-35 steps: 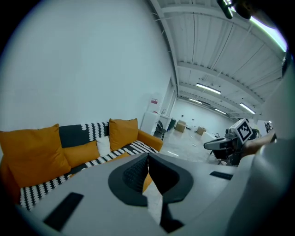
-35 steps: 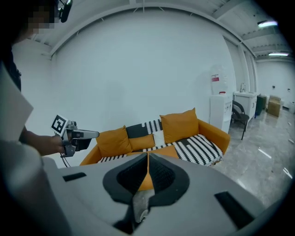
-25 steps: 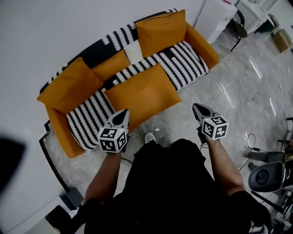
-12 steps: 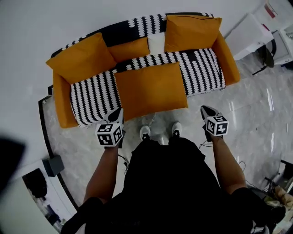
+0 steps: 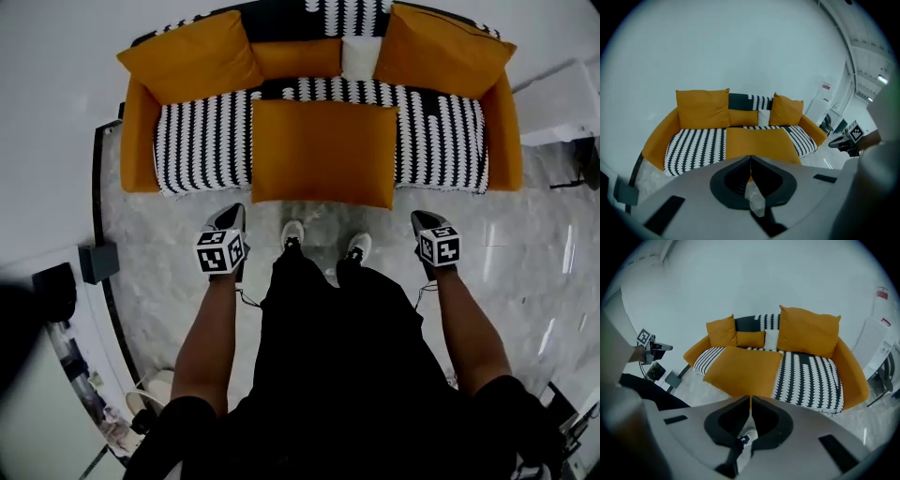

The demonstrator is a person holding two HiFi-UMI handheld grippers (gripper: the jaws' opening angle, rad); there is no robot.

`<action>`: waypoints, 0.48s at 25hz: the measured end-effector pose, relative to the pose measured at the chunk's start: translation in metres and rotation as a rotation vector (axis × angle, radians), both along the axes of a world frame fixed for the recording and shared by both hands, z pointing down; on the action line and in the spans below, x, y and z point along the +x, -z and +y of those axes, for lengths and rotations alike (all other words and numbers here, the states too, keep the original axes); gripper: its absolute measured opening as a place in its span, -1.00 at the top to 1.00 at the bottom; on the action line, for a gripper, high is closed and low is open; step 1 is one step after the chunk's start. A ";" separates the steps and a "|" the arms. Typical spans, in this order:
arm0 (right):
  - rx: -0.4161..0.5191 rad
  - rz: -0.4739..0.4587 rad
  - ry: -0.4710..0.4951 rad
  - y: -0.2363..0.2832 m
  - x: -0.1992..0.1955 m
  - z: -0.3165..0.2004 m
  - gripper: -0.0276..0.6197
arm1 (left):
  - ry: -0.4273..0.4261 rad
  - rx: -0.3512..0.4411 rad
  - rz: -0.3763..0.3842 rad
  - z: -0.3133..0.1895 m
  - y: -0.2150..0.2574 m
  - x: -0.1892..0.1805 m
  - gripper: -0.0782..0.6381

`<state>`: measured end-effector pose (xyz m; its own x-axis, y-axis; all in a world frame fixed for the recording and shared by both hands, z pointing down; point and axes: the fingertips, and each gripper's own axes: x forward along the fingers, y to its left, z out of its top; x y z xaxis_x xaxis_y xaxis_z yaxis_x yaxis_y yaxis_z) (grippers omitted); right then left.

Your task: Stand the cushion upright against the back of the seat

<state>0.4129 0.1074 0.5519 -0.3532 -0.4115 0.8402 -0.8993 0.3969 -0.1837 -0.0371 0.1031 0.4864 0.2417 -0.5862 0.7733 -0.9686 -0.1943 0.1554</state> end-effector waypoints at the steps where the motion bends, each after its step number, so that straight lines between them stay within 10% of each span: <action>1: -0.012 0.013 0.024 -0.009 0.001 0.000 0.79 | -0.004 -0.012 -0.026 0.004 -0.010 -0.003 0.73; 12: -0.143 0.138 0.057 -0.100 -0.020 0.011 0.79 | -0.029 -0.311 -0.133 0.040 -0.161 -0.052 0.73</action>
<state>0.3934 0.1179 0.6519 -0.2496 -0.2670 0.9308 -0.8968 0.4263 -0.1182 -0.0891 0.1430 0.6475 0.1394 -0.3114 0.9400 -0.9791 -0.1852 0.0838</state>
